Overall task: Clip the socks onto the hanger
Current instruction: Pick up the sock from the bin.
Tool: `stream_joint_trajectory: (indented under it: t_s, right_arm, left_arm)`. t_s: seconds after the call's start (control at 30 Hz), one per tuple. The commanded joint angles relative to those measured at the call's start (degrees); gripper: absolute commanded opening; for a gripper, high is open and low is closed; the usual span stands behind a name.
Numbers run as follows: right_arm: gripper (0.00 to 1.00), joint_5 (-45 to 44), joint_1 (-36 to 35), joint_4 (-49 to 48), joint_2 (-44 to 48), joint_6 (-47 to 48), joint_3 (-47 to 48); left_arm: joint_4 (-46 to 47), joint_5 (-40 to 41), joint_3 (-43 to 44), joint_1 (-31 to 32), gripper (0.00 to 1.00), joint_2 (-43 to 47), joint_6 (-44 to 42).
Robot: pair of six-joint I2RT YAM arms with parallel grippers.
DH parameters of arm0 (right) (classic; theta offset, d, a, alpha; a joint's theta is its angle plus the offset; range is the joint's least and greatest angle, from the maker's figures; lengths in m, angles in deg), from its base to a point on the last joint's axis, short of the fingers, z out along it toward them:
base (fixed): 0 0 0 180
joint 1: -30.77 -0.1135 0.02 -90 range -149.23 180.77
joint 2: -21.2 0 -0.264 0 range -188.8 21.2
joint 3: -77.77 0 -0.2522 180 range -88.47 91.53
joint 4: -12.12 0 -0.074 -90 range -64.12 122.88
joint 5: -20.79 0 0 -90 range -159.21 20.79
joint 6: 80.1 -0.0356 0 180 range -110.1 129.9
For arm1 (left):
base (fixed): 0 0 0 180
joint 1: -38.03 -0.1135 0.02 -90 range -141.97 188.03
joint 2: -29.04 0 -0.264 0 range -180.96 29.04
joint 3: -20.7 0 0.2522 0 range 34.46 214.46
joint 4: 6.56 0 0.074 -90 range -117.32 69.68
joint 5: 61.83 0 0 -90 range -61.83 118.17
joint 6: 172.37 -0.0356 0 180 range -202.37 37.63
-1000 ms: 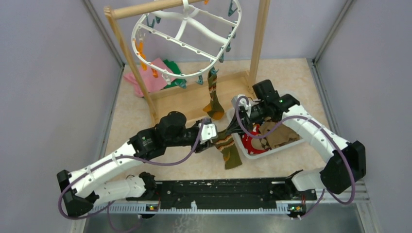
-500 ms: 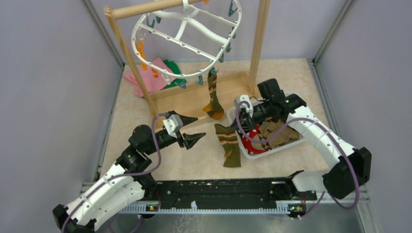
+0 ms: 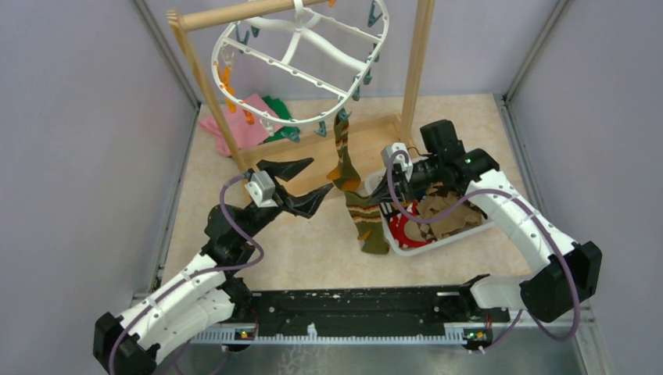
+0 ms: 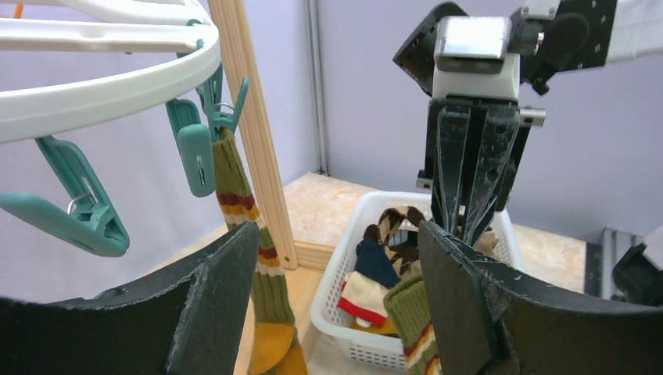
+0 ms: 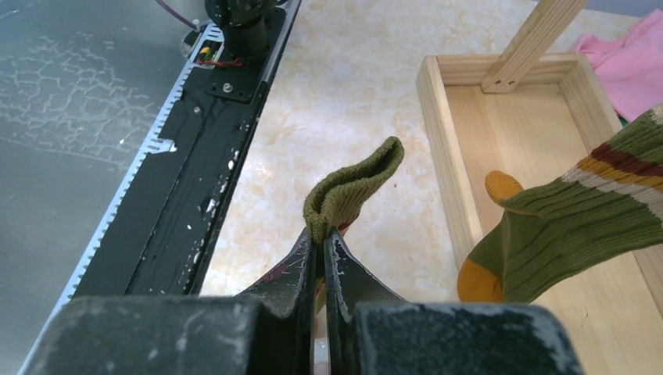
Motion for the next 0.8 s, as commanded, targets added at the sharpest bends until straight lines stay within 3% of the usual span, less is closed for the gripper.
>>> stream_joint_trajectory:
  t_s: [0.0, 0.43, 0.67, 0.77]
  right_arm:
    - [0.0, 3.7, -0.1, -1.8, 1.3, -0.4, -0.2]
    - [0.0, 5.6, -0.1, -1.0, 1.1, 0.9, -1.0]
    - [0.0, 6.1, -0.1, -0.5, 0.9, 1.5, -1.0]
    - [0.0, 6.1, -0.1, -0.3, 0.7, 1.7, -1.1]
  left_arm:
    - [17.0, -7.2, -5.1, -2.4, 0.81, -1.4, -4.7]
    - [43.0, -14.1, -6.7, -10.4, 0.82, -15.3, 3.8]
    - [47.0, -8.4, -6.3, -11.4, 0.64, -19.9, 7.0]
    - [49.3, -6.9, -6.0, -11.9, 0.63, -21.6, 7.4]
